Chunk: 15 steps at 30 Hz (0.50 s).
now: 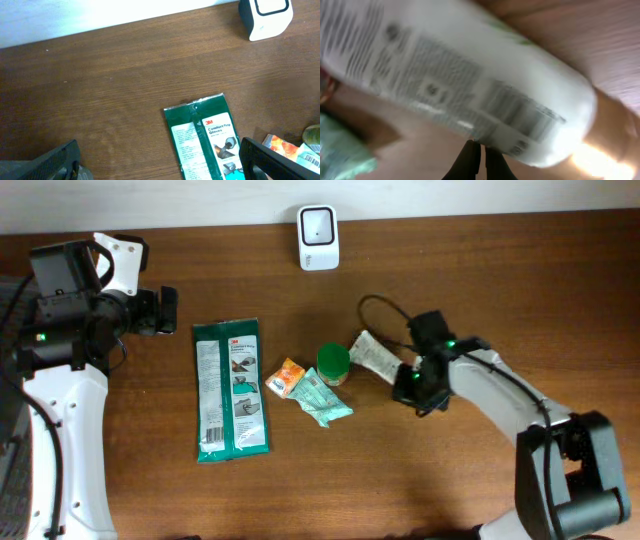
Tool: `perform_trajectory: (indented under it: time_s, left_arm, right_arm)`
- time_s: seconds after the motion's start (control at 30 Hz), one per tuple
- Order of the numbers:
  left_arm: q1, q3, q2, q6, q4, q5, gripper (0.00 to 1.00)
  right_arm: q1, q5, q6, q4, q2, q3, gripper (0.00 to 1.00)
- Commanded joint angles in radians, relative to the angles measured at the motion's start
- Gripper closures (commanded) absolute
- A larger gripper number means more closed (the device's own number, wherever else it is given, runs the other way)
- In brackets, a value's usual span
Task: Scan the item barcode
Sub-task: 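Reach the right gripper to the white Pantene tube and grasp it, then lift the tube and rotate it upright with the right gripper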
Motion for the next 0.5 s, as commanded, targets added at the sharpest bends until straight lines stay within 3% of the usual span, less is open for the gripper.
perform_trajectory:
  time_s: [0.0,0.2,0.33,0.47]
  left_arm:
    - [0.004,0.015,-0.009,0.012,0.002,0.014,0.01]
    - [0.003,0.015,-0.009,0.012,0.002,0.014,0.01]
    - [0.003,0.015,-0.009,0.012,0.002,0.014,0.01]
    - [0.003,0.015,-0.009,0.012,0.002,0.014,0.01]
  right_arm:
    - [-0.092,0.043,-0.060,0.027,0.005,0.011,0.96]
    - [-0.154,-0.105,-0.235,0.137,0.005,0.050,0.89]
    - [-0.154,-0.112,-0.233,0.083,0.005,0.116,0.82]
    - [-0.154,-0.055,-0.101,-0.018,0.017,0.101,0.75]
